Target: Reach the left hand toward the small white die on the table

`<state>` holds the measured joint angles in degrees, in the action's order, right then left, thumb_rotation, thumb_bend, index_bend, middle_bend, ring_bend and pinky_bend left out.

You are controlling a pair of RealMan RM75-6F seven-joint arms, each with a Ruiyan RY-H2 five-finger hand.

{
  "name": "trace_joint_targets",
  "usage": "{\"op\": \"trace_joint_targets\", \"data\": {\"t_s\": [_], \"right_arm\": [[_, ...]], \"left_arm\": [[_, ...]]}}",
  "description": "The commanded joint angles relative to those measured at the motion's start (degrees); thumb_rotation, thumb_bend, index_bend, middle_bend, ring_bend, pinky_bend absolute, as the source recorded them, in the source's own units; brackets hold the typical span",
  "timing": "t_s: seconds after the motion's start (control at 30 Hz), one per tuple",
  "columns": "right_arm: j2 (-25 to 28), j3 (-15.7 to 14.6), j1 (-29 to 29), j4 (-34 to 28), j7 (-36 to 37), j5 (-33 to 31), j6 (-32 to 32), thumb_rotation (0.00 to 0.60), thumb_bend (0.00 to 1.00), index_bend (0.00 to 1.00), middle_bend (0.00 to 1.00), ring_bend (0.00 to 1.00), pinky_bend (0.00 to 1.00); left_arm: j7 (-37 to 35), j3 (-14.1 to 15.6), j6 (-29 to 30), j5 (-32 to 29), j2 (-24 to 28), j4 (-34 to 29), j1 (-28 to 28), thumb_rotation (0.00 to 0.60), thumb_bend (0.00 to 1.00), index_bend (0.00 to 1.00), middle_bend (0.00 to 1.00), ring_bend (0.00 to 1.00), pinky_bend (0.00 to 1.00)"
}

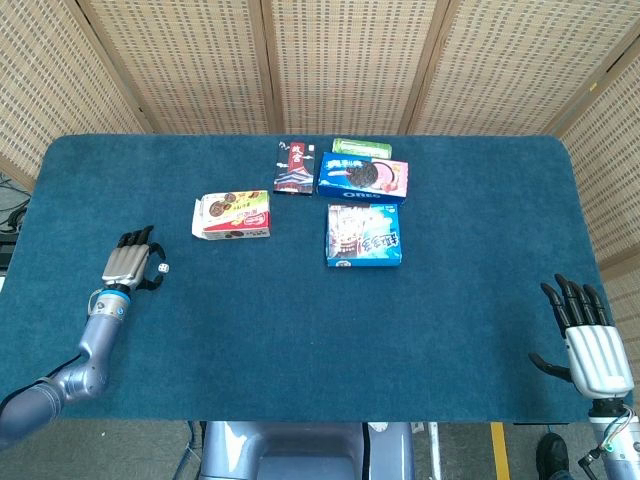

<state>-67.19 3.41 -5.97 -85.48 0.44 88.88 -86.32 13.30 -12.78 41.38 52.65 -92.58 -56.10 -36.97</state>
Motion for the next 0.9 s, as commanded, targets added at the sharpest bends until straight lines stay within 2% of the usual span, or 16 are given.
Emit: {"op": "trace_joint_targets", "data": {"t_s": [0.03,0.1,0.3,0.57,0.73,0.9], "right_arm": [[0.0,0.0,0.0,0.0,0.1,0.0,0.0,0.6,0.0,0.04,0.0,0.0,0.0],[0.0,0.0,0.0,0.0,0.1,0.0,0.0,0.6,0.0,0.04,0.0,0.0,0.0],[0.0,0.1,0.1,0.0,0.2,0.0,0.0,0.6,0.0,0.04,0.0,0.0,0.0],[0.0,0.1,0.1,0.0,0.4,-0.1,0.0,0.6,0.0,0.05,0.0,0.0,0.0],[0.0,0.1,0.1,-0.1,0.4,-0.2,0.1,0.6,0.0,0.05,0.0,0.0,0.0],[0.0,0.2,0.1,-0.2,0.5,-0.2,0.0,0.6,0.0,0.06,0.0,0.0,0.0]], "left_arm": [[0.0,0.1,-0.1,-0.3,-0.5,0.6,-0.2,0.6,0.38,0.39,0.0,0.0,0.0],[-0.2,0.1,0.0,-0.2,-0.8,1.0,-0.2,0.6,0.38,0.41,0.0,0.0,0.0],[-0.4,0.3,0.3,0.0,-1.4,2.0,-0.4,0.6,0.4,0.56,0.0,0.0,0.0],[-1.5,-0.1,1.6,0.7,0.0,0.3,-0.1,0.6,0.4,0.58,0.0,0.0,0.0],[-5.0,-1.6,5.2,3.6,4.9,-7.5,1.0,0.6,0.4,0.58,0.0,0.0,0.0],[-9.3,-3.6,9.2,7.5,14.4,-22.0,3.3,0.6,0.39,0.58,0.0,0.0,0.0]]}}
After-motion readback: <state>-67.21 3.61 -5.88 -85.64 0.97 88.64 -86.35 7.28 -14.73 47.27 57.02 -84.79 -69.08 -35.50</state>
